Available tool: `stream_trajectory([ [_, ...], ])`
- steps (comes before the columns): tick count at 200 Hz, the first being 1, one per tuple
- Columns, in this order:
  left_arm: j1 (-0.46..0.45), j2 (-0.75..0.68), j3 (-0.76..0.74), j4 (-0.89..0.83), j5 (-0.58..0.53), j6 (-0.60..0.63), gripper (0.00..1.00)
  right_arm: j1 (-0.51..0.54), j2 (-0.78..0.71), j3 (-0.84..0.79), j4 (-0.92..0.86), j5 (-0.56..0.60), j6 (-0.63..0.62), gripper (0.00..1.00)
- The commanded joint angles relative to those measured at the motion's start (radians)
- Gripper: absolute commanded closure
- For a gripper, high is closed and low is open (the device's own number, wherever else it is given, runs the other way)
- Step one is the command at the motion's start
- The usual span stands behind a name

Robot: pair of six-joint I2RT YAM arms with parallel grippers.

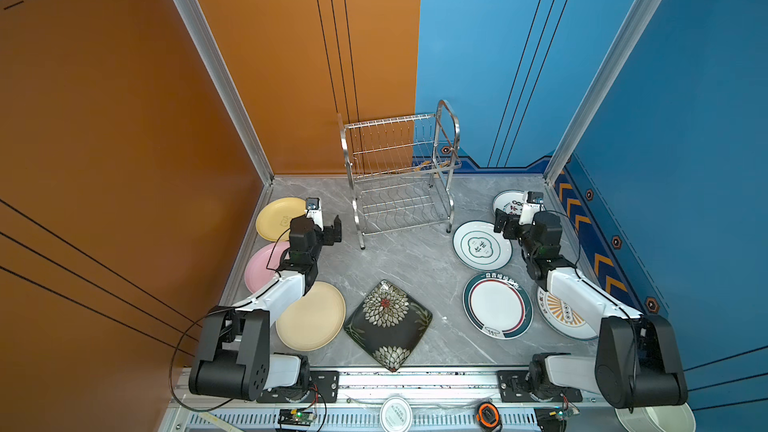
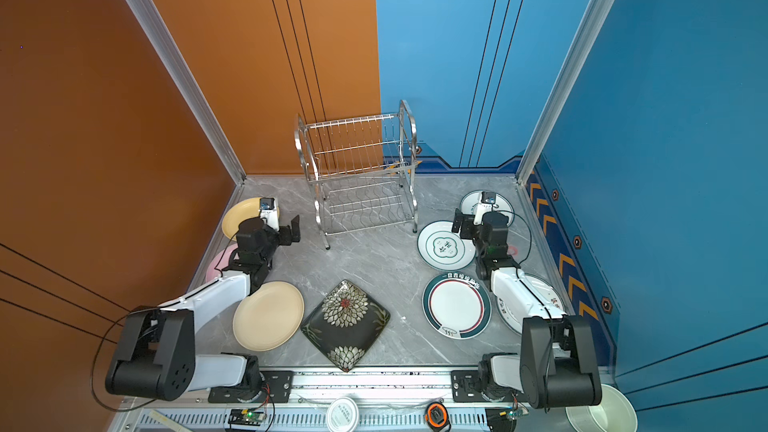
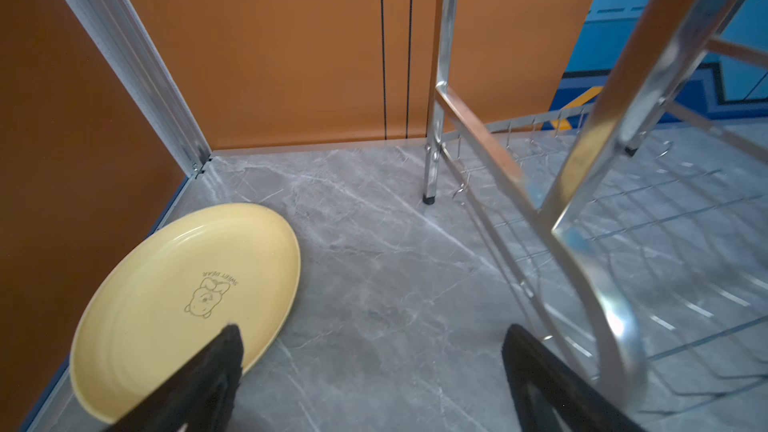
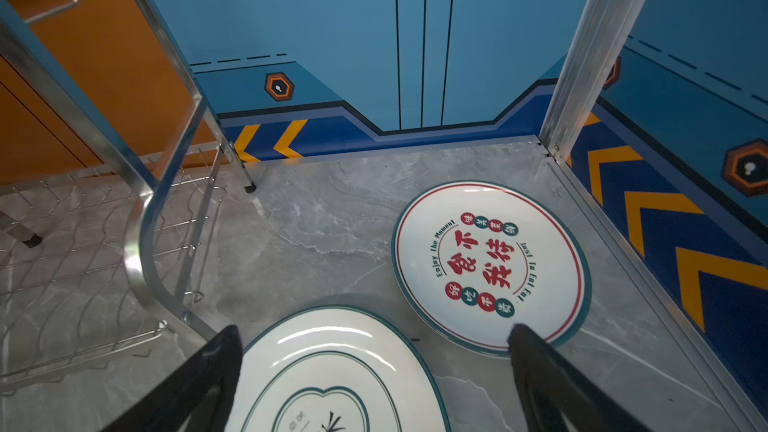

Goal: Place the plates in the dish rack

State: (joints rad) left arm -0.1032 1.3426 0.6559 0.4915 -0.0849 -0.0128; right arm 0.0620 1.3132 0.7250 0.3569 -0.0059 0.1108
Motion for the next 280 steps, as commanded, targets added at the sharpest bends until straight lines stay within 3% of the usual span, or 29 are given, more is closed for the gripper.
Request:
stream_trajectory([
  [1, -0.029, 0.018, 0.055, -0.159, 0.068, -0.101, 0.01, 0.038, 0.073, 0.108, -0.237, -0.065, 0.032, 0.00],
  [16, -0.053, 0.053, 0.097, -0.159, 0.084, -0.146, 0.00, 0.072, 0.135, 0.190, -0.266, -0.104, 0.036, 0.00],
  [74, -0.112, 0.164, 0.216, -0.198, 0.111, -0.238, 0.11, 0.196, 0.362, 0.424, -0.288, -0.162, 0.023, 0.02],
  [132, -0.118, 0.263, 0.285, -0.208, 0.091, -0.321, 0.23, 0.221, 0.511, 0.515, -0.237, -0.224, 0.052, 0.14],
  [149, -0.114, 0.284, 0.301, -0.208, 0.092, -0.339, 0.26, 0.224, 0.552, 0.540, -0.227, -0.225, 0.059, 0.22],
  [171, -0.110, 0.306, 0.309, -0.208, 0.100, -0.359, 0.35, 0.229, 0.586, 0.563, -0.218, -0.229, 0.068, 0.33],
  [280, -0.096, 0.359, 0.314, -0.205, 0.145, -0.426, 0.82, 0.252, 0.625, 0.561, -0.191, -0.198, 0.079, 0.65],
])
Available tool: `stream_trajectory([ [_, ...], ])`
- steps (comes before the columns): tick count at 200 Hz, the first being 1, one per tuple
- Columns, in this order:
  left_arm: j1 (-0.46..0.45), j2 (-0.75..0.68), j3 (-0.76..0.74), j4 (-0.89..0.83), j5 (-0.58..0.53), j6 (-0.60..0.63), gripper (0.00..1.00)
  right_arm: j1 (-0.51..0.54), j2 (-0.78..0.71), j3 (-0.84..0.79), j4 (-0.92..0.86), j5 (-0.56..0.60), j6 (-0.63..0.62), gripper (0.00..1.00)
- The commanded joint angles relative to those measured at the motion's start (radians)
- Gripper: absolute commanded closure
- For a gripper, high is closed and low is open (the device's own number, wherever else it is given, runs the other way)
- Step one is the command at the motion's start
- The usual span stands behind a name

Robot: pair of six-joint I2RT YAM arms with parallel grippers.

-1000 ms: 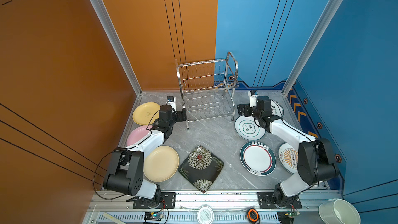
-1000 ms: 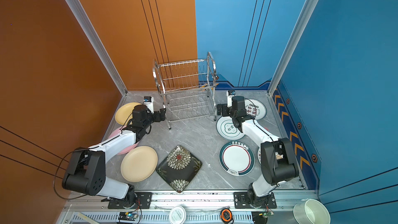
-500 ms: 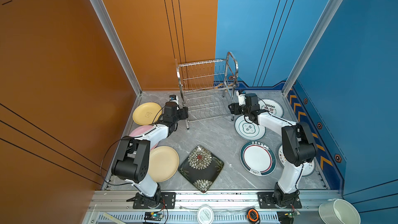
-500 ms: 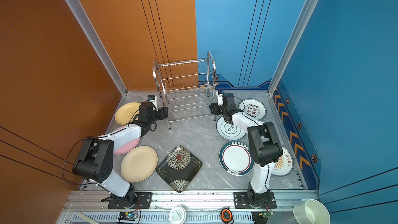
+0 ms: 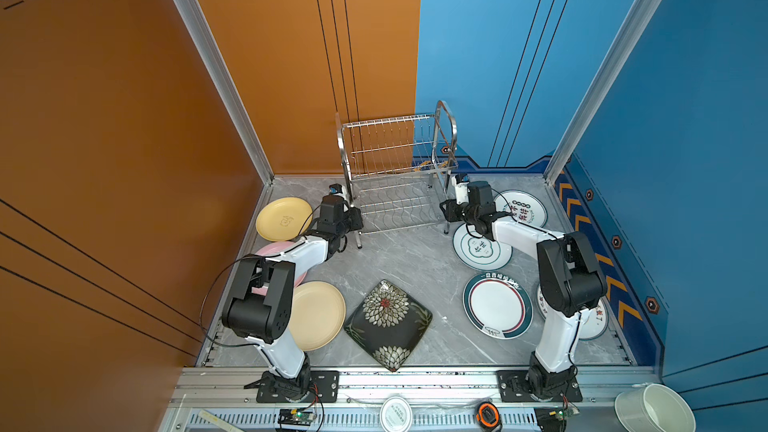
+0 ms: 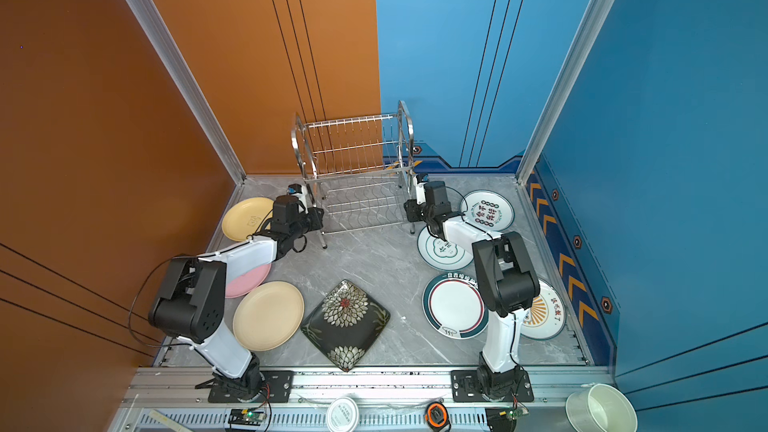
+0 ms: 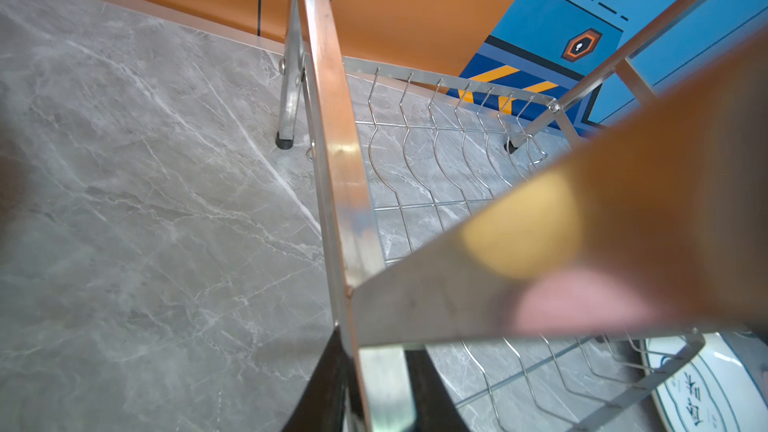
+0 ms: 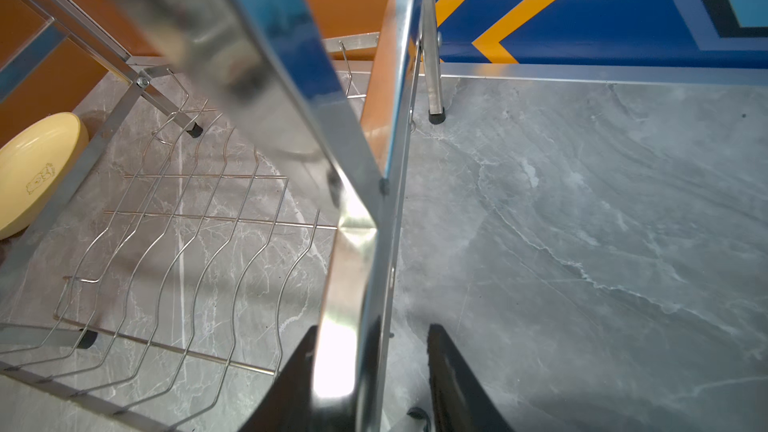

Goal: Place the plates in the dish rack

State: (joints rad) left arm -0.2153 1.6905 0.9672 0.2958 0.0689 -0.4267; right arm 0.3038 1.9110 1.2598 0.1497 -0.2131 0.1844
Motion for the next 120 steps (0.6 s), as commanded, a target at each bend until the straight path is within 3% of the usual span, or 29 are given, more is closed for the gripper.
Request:
stream_trajectory([
  [1, 0.015, 0.011, 0.000, -0.009, -0.009, -0.012, 0.83, 0.010, 0.027, 0.026, 0.015, 0.008, 0.006, 0.65],
  [31, 0.017, -0.016, -0.045, -0.009, -0.010, -0.020, 0.91, 0.020, 0.024, 0.020, 0.007, 0.006, 0.008, 0.76],
  [120, 0.003, -0.279, -0.292, -0.089, -0.063, -0.061, 0.93, 0.053, -0.052, -0.090, 0.019, 0.005, 0.023, 0.85],
])
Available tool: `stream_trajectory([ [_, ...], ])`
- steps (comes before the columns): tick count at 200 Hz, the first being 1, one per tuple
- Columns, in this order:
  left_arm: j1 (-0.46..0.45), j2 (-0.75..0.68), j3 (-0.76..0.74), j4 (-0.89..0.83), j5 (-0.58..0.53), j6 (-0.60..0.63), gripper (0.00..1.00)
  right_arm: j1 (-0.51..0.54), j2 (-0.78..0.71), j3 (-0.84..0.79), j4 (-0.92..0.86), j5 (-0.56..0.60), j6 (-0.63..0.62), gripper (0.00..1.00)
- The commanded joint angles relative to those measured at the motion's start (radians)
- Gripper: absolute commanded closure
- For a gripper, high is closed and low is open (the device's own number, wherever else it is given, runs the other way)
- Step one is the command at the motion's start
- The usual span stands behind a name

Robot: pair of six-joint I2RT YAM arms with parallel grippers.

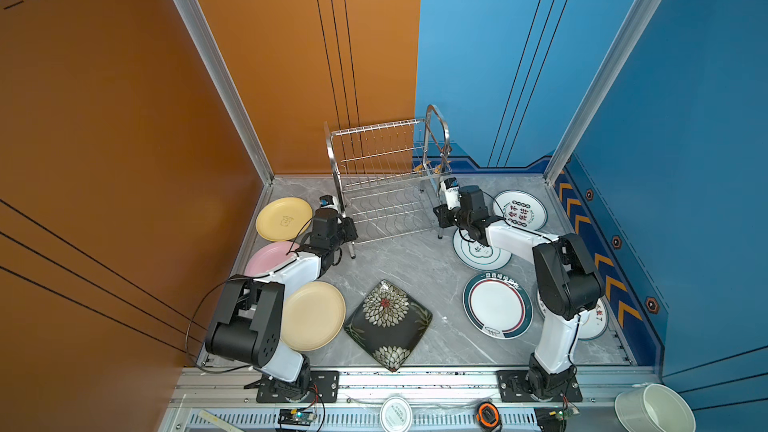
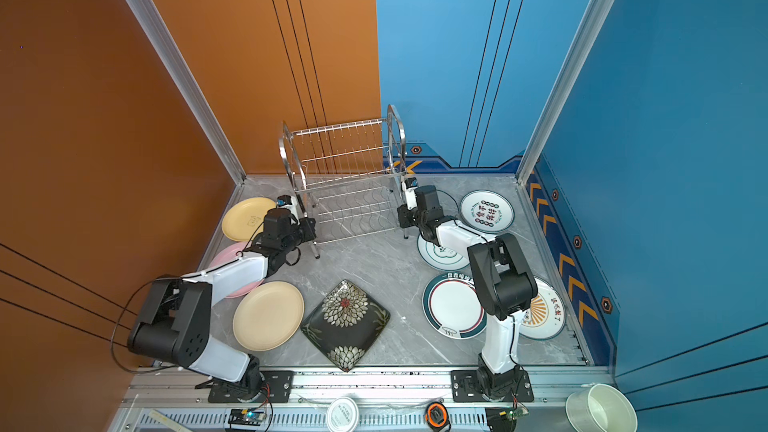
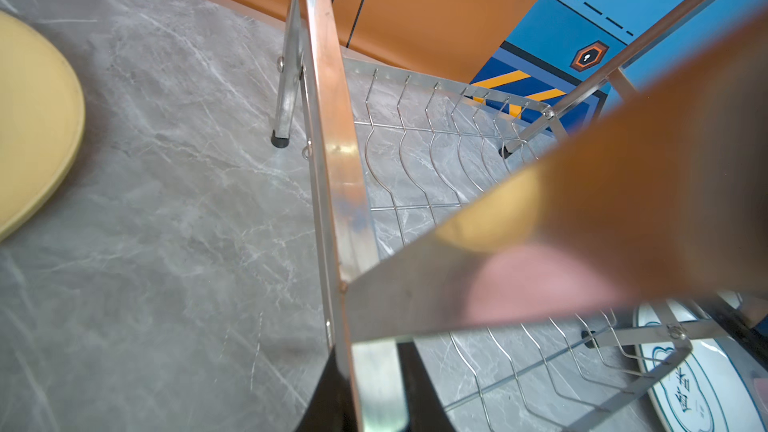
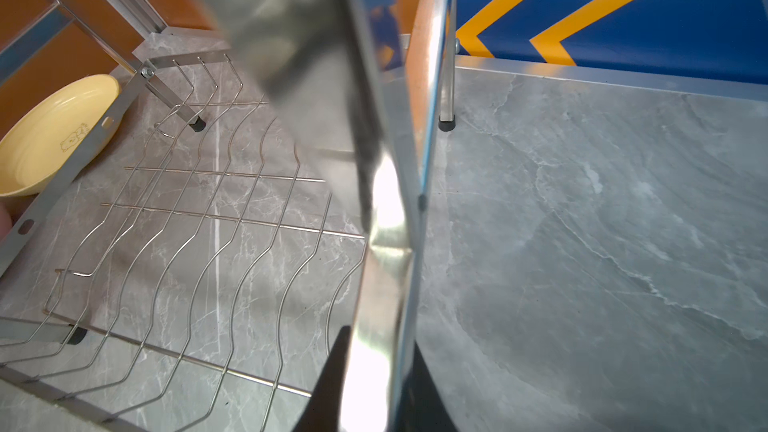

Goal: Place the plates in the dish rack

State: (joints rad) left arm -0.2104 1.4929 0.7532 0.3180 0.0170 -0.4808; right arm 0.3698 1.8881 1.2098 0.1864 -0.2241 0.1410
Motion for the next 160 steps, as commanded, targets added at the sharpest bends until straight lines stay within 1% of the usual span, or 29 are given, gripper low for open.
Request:
stream_trajectory([
  [1, -0.002, -0.084, -0.081, -0.113, -0.012, -0.007, 0.93, -0.012, -0.031, -0.040, -0.017, 0.017, 0.067, 0.85],
  [37, -0.029, -0.224, -0.165, -0.180, -0.051, -0.022, 0.92, 0.001, -0.085, -0.099, -0.027, 0.023, 0.065, 0.86],
  [68, -0.049, -0.285, -0.218, -0.196, -0.099, -0.026, 0.88, 0.003, -0.111, -0.143, -0.030, 0.033, 0.071, 0.86],
  [90, -0.050, -0.298, -0.220, -0.207, -0.112, -0.027, 0.79, 0.003, -0.112, -0.139, -0.041, 0.021, 0.070, 0.81],
  [94, -0.050, -0.301, -0.218, -0.210, -0.116, -0.027, 0.76, 0.003, -0.114, -0.138, -0.046, 0.021, 0.068, 0.80],
  [100, -0.050, -0.306, -0.216, -0.217, -0.122, -0.027, 0.69, 0.003, -0.116, -0.134, -0.051, 0.019, 0.067, 0.78],
  [105, -0.050, -0.310, -0.214, -0.220, -0.126, -0.027, 0.64, 0.002, -0.119, -0.132, -0.056, 0.016, 0.065, 0.75],
  [131, -0.050, -0.348, -0.201, -0.265, -0.148, -0.034, 0.43, -0.005, -0.149, -0.123, -0.102, -0.005, 0.060, 0.59],
  [147, -0.055, -0.387, -0.199, -0.308, -0.165, -0.052, 0.34, -0.010, -0.180, -0.134, -0.132, -0.022, 0.056, 0.52],
  [160, -0.066, -0.434, -0.195, -0.359, -0.185, -0.070, 0.29, -0.015, -0.215, -0.150, -0.159, -0.034, 0.055, 0.47],
])
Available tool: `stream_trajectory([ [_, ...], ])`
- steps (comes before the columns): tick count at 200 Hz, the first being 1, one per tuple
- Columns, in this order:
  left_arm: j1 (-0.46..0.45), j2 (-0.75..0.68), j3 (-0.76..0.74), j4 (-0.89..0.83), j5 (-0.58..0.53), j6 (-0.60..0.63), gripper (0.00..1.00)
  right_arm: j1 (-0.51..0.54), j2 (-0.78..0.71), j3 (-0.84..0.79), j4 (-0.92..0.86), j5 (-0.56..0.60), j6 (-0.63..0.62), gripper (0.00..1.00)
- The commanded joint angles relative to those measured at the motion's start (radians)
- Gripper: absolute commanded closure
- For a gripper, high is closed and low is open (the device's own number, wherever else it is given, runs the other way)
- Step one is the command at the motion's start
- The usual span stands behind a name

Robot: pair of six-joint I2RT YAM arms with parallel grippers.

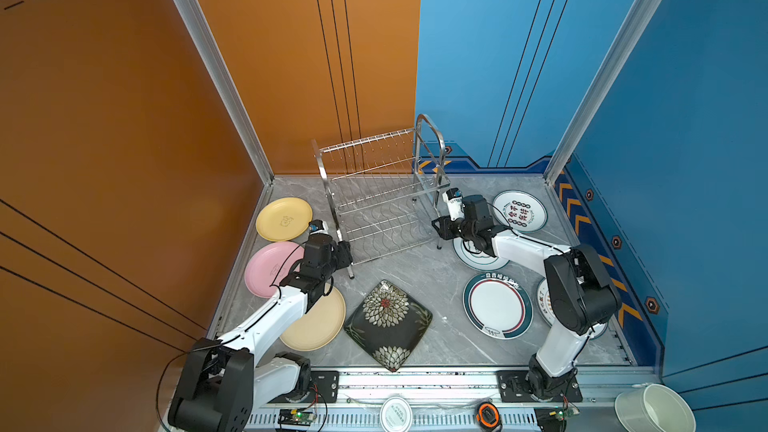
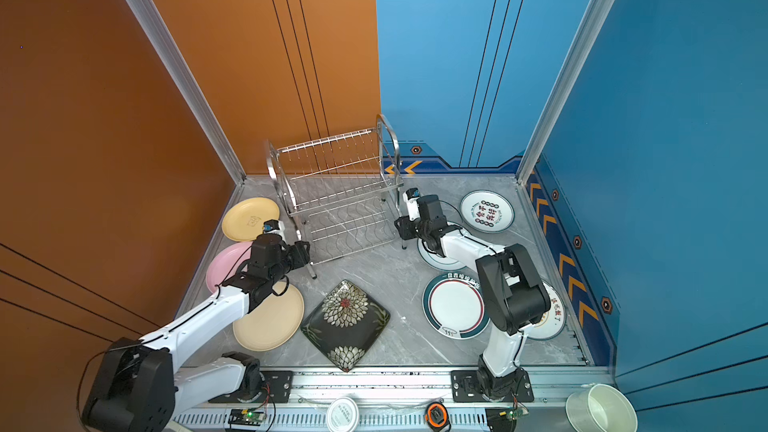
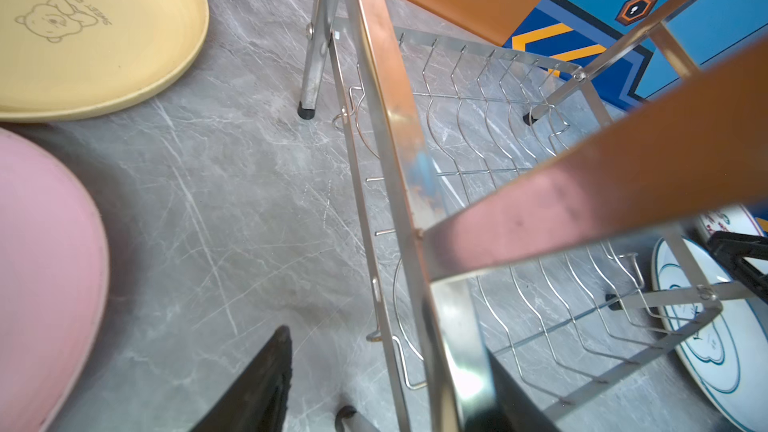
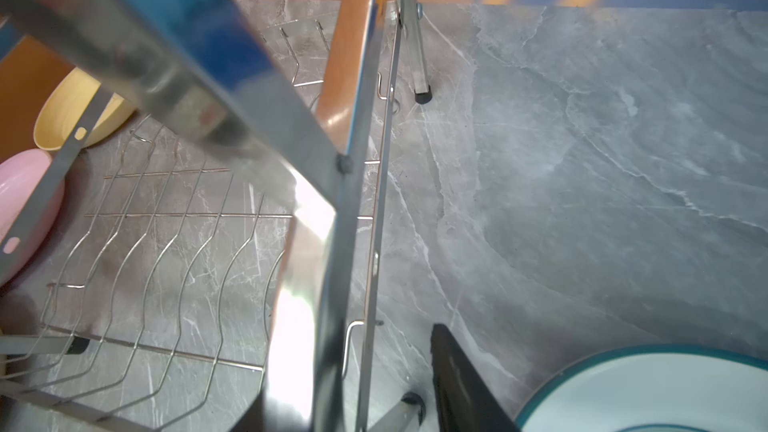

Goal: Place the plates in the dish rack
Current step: 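Lower the left and right grippers toward the dark square flower-print plate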

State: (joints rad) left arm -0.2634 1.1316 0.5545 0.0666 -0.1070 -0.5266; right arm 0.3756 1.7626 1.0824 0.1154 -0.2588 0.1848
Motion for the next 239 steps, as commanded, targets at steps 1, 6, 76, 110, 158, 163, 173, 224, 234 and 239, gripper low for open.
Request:
stream_trajectory([
  [1, -0.014, -0.077, 0.005, -0.112, -0.064, -0.026, 0.29, -0.022, -0.092, -0.024, -0.089, 0.000, 0.011, 0.47],
  [6, -0.022, -0.097, 0.004, -0.134, -0.075, -0.033, 0.27, -0.023, -0.108, -0.033, -0.100, -0.004, 0.008, 0.45],
  [76, -0.267, -0.360, 0.067, -0.608, -0.238, -0.264, 0.15, 0.002, -0.301, -0.103, -0.298, -0.038, 0.056, 0.28],
  [110, -0.484, -0.374, 0.109, -0.781, -0.319, -0.473, 0.09, 0.038, -0.346, -0.102, -0.418, -0.083, 0.056, 0.24],
  [158, -0.722, -0.258, 0.140, -0.850, -0.262, -0.796, 0.07, 0.070, -0.368, -0.093, -0.540, -0.165, 0.042, 0.24],
  [163, -0.746, -0.247, 0.140, -0.848, -0.260, -0.825, 0.06, 0.072, -0.367, -0.091, -0.548, -0.174, 0.042, 0.24],
  [173, -0.786, -0.230, 0.138, -0.848, -0.255, -0.877, 0.05, 0.079, -0.368, -0.092, -0.561, -0.192, 0.039, 0.24],
  [224, -0.847, -0.266, 0.059, -0.846, -0.217, -1.028, 0.02, 0.106, -0.377, -0.120, -0.589, -0.220, 0.027, 0.21],
  [234, -0.846, -0.279, 0.042, -0.845, -0.210, -1.043, 0.01, 0.106, -0.379, -0.125, -0.591, -0.223, 0.026, 0.21],
  [239, -0.847, -0.282, 0.037, -0.844, -0.205, -1.049, 0.01, 0.106, -0.380, -0.126, -0.591, -0.224, 0.025, 0.20],
])
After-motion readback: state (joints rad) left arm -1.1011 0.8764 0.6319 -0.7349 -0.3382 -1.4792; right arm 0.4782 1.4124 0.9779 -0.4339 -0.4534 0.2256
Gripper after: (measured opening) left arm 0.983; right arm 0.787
